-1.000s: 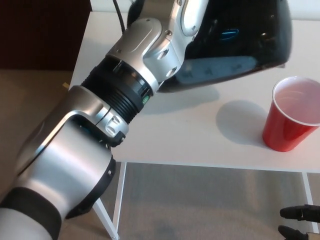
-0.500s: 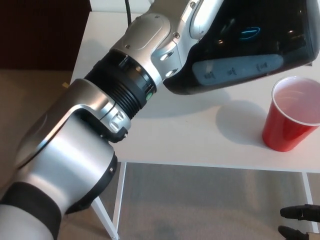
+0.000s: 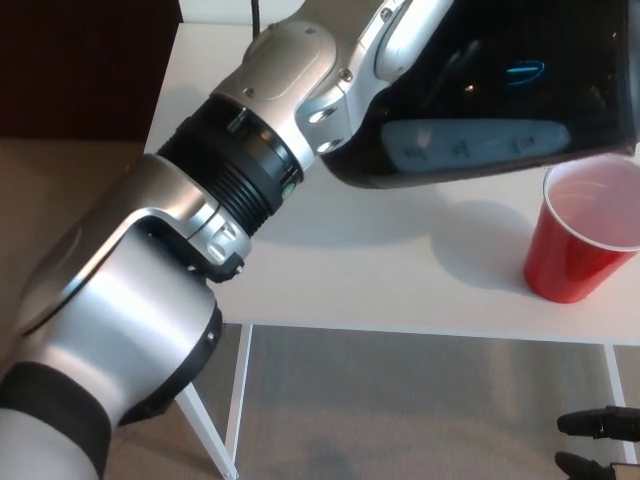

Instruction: The robot walk towards a table in front and uses its left hand to pick up the pot from the base and pour water to the cup on the right hand side

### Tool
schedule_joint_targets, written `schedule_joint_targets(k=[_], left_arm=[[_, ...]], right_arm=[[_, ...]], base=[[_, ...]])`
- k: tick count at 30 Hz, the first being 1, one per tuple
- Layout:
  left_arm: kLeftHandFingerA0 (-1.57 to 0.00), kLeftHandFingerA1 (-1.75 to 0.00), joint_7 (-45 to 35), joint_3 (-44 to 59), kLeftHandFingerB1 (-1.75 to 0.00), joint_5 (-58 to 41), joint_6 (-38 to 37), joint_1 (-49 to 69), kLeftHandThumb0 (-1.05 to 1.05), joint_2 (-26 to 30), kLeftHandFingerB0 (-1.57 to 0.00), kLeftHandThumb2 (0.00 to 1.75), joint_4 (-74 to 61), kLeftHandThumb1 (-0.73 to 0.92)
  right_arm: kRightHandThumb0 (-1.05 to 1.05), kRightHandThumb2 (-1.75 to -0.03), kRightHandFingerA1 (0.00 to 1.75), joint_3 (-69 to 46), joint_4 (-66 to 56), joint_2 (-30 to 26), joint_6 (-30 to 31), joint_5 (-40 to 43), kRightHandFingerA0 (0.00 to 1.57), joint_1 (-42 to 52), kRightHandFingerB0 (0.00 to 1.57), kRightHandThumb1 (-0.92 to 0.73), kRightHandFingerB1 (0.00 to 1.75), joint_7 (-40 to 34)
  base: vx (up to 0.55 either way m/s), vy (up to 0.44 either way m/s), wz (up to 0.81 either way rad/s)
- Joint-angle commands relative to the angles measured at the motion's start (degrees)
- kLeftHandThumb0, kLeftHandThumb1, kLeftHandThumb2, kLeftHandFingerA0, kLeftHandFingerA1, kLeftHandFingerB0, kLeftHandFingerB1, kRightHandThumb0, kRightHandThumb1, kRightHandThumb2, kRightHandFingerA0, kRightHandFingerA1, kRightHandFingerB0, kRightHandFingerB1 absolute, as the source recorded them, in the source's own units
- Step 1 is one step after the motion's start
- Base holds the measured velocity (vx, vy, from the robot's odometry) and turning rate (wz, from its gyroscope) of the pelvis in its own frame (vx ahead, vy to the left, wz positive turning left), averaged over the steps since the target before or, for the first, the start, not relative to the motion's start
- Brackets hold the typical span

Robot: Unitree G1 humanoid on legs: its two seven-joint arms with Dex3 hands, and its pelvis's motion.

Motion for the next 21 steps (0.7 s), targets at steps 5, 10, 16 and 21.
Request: schedule_joint_targets(k=[5,10,16,21], left_arm=[[-1.08,-1.56,0.3,-1.8,-0.57,4.6,-4.3,-0.5,-0.36,3.0,-0.9,0.63,-2.4,0.53],[-1.09,-1.58,0.7,-3.4,-0.54,6.2,-5.5,-0.2,-0.34,4.0,-0.92,0.59,-3.0,0.53],[-1.09,-1.51,1.5,-5.0,-0.51,8.2,-6.6,-0.6,-0.35,4.3,-0.9,0.57,-2.7,0.55],[-1.09,-1.58,6.1,-6.3,-0.54,10.1,-8.9,-2.2,-0.36,3.5,-0.91,0.6,0.8,0.55]], right_arm=[[-0.57,-0.76,0.79,0.1,0.5,-0.7,0.8,-0.7,0.87,-0.6,0.64,-0.2,0.67,-0.2],[-0.58,-0.76,0.8,-0.1,0.9,-0.8,0.4,-0.6,0.89,-0.4,0.66,-0.18,0.68,0.1],[-0.58,-0.76,0.79,-0.4,0.8,-0.8,0.1,-0.3,0.87,-0.2,0.66,-0.19,0.68,0.5],[-0.52,-0.53,0.75,-0.4,0.9,-0.9,0.4,-0.5,0.9,-0.3,0.73,-0.31,0.62,0.4]], base=[[0.0,0.0,0.0],[0.0,0.0,0.0],[0.0,0.0,0.0],[0.0,0.0,0.0]])
